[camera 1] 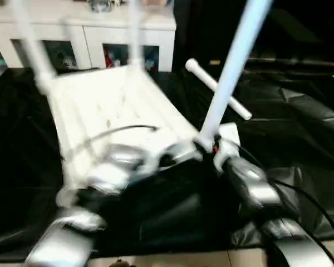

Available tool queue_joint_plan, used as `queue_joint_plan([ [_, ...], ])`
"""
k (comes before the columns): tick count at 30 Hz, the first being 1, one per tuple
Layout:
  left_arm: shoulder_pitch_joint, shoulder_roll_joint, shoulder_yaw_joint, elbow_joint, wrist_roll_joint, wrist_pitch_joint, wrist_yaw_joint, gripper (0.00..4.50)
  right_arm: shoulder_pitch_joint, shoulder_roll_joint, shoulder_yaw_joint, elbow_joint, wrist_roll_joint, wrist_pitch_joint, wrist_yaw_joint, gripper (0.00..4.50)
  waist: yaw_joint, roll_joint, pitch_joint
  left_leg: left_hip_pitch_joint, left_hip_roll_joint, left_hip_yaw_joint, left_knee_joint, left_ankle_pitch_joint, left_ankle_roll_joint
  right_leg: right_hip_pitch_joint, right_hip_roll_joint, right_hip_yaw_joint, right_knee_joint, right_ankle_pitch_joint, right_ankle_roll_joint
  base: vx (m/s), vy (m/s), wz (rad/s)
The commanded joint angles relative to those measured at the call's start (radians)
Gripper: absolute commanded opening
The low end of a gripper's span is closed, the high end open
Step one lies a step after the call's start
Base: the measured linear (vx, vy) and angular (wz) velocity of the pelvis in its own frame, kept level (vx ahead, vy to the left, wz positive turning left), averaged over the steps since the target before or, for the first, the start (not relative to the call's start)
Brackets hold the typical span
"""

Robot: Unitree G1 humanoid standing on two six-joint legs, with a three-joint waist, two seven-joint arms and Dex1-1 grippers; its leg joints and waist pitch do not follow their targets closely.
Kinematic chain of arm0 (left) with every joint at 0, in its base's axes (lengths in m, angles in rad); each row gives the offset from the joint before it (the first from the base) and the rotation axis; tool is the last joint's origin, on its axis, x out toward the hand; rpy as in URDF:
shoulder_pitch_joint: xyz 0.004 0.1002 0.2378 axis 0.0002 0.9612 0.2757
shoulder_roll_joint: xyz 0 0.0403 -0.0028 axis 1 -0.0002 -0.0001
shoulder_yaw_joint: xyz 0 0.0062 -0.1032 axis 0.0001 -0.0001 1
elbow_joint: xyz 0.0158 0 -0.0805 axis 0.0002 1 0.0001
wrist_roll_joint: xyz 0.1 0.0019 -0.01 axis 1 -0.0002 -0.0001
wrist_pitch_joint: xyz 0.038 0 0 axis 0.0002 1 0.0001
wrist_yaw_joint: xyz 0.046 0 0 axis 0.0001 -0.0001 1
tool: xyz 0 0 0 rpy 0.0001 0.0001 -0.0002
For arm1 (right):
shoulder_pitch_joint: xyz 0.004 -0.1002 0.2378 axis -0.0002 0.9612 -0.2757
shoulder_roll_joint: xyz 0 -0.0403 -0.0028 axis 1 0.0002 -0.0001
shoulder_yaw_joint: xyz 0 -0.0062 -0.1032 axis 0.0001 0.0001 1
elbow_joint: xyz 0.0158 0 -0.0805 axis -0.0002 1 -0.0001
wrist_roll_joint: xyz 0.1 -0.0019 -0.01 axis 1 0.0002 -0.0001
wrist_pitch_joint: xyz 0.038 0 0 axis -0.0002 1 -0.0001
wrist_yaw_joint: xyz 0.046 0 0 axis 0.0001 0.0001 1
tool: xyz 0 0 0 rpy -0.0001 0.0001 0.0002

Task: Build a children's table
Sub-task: Rotate leg to tighten

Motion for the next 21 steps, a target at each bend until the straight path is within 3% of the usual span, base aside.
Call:
queue_joint_plan([
  [1, 0.005, -0.050, -0.026, 0.013, 0.000, -0.024, 0.038, 0.00, 0.009, 0.032, 0.015, 0.056, -0.021, 0.028, 0.002, 2.79, -0.019, -0.001, -0.049, 0.048, 0.064, -0.056, -0.074, -0.608, -0.063, -0.001, -0.076, 0.015, -0.126, -0.627, -0.038, 0.000, 0.000, 0.00],
  [4, 0.004, -0.046, -0.032, 0.014, 0.010, -0.040, 0.046, 0.00, 0.006, 0.042, 0.018, 0.058, -0.023, 0.008, 0.028, 2.79, -0.022, 0.003, -0.050, 0.044, 0.067, -0.061, -0.087, -0.655, -0.076, 0.003, -0.077, 0.018, -0.119, -0.586, -0.046, 0.000, 0.000, 0.00],
  [5, 0.004, -0.038, -0.027, 0.010, 0.010, -0.044, 0.040, 0.00, 0.006, 0.044, 0.015, 0.054, -0.013, -0.004, 0.060, 3.34, -0.025, -0.001, -0.050, 0.047, 0.063, -0.061, -0.084, -0.662, -0.079, -0.001, -0.084, 0.021, -0.122, -0.591, -0.054, 0.000, 0.000, 0.00],
  [11, 0.007, -0.001, -0.022, -0.007, 0.016, -0.068, 0.020, 0.00, -0.015, 0.026, -0.010, 0.045, 0.013, -0.040, 0.096, 3.83, -0.031, -0.007, -0.051, 0.035, 0.059, -0.062, -0.080, -0.611, -0.060, 0.004, -0.094, 0.023, -0.127, -0.637, -0.046, 0.000, 0.000, 0.00],
  [13, 0.015, 0.040, -0.015, -0.028, 0.007, -0.094, -0.023, 0.00, -0.007, -0.024, -0.012, -0.028, 0.023, -0.032, 0.173, 3.88, -0.030, -0.011, -0.051, 0.029, 0.060, -0.065, -0.080, -0.596, -0.057, 0.009, -0.097, 0.021, -0.127, -0.657, -0.040, 0.000, 0.000, 0.00],
  [14, 0.020, 0.068, -0.015, -0.038, -0.003, -0.120, -0.068, 0.00, 0.009, -0.059, -0.003, -0.081, 0.023, -0.023, 0.230, 4.13, -0.031, -0.011, -0.051, 0.018, 0.060, -0.067, -0.082, -0.578, -0.053, 0.014, -0.099, 0.022, -0.127, -0.660, -0.036, 0.000, 0.000, 0.00],
  [15, 0.020, 0.068, -0.015, -0.038, -0.003, -0.120, -0.068, 0.00, 0.009, -0.059, -0.003, -0.081, 0.023, -0.023, 0.230, 4.13, -0.031, -0.011, -0.051, 0.018, 0.060, -0.067, -0.082, -0.578, -0.053, 0.014, -0.099, 0.022, -0.127, -0.660, -0.036, 0.000, 0.000, 0.00],
  [17, 0.024, 0.090, -0.010, -0.045, -0.008, -0.116, -0.091, 0.00, 0.029, -0.091, 0.005, -0.127, 0.029, -0.008, 0.290, 4.13, -0.022, -0.014, -0.058, 0.009, 0.062, -0.063, -0.084, -0.515, -0.038, 0.015, -0.100, 0.034, -0.119, -0.607, -0.049, 0.000, 0.000, 0.00],
  [18, 0.029, 0.119, -0.016, -0.050, -0.018, -0.167, -0.141, 0.00, 0.049, -0.124, 0.011, -0.173, 0.040, 0.002, 0.355, 4.13, -0.017, -0.014, -0.055, 0.013, 0.061, -0.060, -0.083, -0.498, -0.026, 0.007, -0.098, 0.036, -0.121, -0.590, -0.060, 0.000, 0.000, 0.00],
  [21, 0.038, 0.165, -0.021, -0.063, -0.037, -0.200, -0.224, 0.00, 0.084, -0.184, 0.032, -0.252, 0.060, 0.036, 0.478, 4.13, -0.014, -0.014, -0.052, 0.015, 0.064, -0.056, -0.083, -0.496, -0.015, 0.003, -0.096, 0.037, -0.120, -0.583, -0.071, 0.000, 0.000, 0.00],
])
